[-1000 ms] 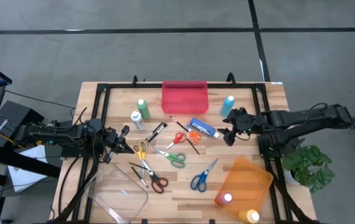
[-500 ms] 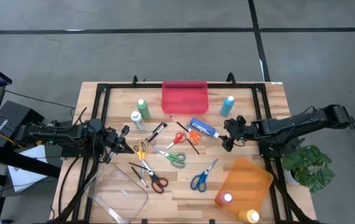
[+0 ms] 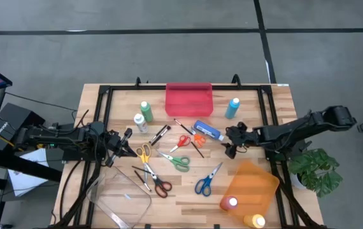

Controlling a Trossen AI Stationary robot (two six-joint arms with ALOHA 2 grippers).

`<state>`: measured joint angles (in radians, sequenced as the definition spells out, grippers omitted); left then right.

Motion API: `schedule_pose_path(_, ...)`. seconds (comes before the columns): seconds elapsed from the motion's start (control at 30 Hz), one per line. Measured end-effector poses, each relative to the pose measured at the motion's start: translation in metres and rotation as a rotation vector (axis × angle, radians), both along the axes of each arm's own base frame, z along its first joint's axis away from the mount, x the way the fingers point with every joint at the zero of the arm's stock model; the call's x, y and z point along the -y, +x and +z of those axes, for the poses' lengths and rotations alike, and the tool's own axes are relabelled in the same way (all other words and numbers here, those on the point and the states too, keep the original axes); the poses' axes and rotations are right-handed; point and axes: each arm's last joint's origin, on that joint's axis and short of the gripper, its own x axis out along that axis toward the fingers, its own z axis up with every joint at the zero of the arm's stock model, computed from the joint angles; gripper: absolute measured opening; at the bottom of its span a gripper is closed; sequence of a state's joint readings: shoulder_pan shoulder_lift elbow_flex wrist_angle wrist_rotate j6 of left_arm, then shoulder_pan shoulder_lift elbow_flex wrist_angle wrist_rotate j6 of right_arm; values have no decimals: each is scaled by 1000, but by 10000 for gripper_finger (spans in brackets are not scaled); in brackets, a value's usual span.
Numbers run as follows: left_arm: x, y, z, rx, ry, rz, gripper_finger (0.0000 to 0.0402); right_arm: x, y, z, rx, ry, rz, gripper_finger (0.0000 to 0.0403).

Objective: Pick & Place Paint Supplies
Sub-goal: Put the blue paint bottle into the orange bin

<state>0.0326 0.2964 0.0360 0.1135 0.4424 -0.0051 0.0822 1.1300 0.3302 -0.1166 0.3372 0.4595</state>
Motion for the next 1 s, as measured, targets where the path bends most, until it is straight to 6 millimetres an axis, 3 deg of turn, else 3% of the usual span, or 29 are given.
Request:
schedule_pose_path(0.6,0,0,0,0,0,0,0,9,12,-25,-47,-19,21,265)
schedule_pose_path(1.0,0,0,0,-1,0,0,0,16,16,-25,-19,-9,40,263)
